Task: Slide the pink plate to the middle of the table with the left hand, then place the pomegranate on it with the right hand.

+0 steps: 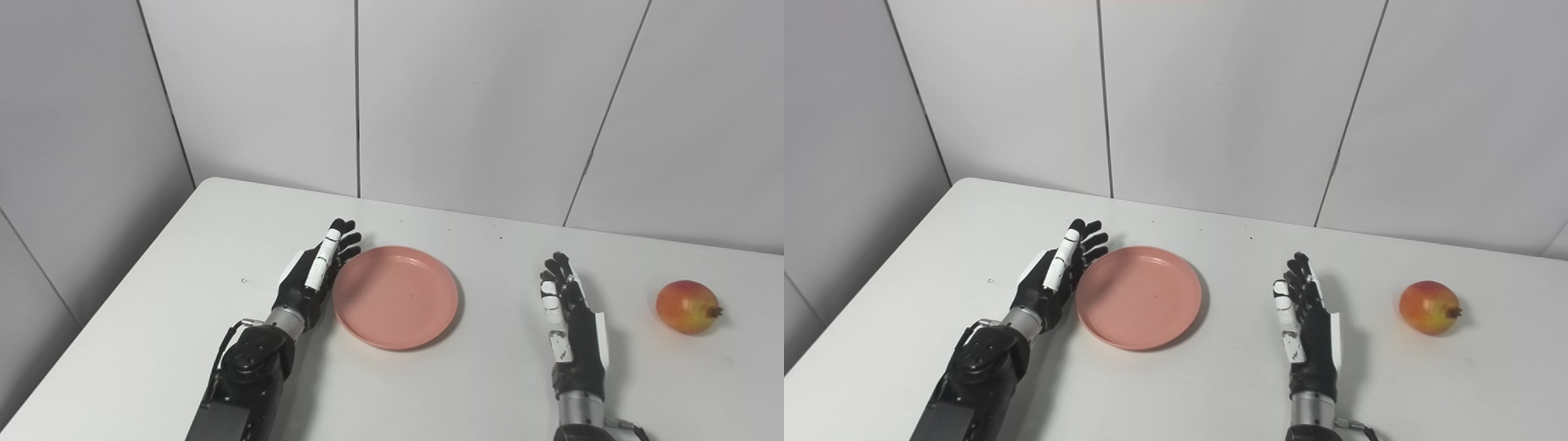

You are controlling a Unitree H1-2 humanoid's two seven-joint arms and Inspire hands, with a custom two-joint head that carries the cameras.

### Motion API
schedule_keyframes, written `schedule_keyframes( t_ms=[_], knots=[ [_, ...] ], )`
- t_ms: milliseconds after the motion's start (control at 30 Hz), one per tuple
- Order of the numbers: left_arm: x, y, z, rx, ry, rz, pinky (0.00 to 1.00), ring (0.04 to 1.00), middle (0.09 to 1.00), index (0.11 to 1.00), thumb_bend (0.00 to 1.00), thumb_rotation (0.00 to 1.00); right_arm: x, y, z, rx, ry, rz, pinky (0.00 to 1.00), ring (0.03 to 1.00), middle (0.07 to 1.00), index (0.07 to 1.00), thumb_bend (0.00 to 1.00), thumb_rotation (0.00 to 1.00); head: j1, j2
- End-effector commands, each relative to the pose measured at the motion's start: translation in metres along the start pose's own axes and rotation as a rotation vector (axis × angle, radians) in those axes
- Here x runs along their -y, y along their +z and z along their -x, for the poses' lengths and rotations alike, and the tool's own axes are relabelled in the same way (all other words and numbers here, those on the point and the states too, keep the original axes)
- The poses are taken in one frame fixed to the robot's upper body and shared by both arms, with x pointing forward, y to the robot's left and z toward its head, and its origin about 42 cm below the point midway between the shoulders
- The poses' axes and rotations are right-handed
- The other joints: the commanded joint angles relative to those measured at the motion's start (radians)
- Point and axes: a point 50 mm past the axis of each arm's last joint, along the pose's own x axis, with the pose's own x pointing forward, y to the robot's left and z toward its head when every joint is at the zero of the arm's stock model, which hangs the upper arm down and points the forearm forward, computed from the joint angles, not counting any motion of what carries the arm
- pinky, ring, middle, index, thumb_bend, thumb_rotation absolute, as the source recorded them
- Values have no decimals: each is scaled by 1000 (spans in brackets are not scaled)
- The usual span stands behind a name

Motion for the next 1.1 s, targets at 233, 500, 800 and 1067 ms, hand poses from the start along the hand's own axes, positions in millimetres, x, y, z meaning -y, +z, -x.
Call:
schedule_keyframes(
  t_ms=[233, 500, 800, 1067],
  knots=[
    [20, 19, 4, 73, -86, -51, 925, 939, 945, 938, 595, 1000, -10, -1, 8, -45, -11, 17, 888, 889, 890, 894, 521, 938, -56, 13],
    [36, 20, 7, 58, -109, -36, 923, 938, 946, 946, 594, 1000, -13, 0, 7, -42, -4, 32, 876, 879, 886, 892, 535, 942, -115, 24],
    [39, 18, 10, 60, -141, -50, 917, 936, 940, 932, 596, 1000, -21, 0, 7, -51, 5, 19, 890, 891, 892, 898, 525, 911, -157, 30],
    [40, 15, 12, 70, -167, -68, 920, 936, 937, 929, 609, 1000, -25, 1, 6, -54, 3, 29, 888, 887, 889, 895, 531, 919, -161, 34]
  ],
)
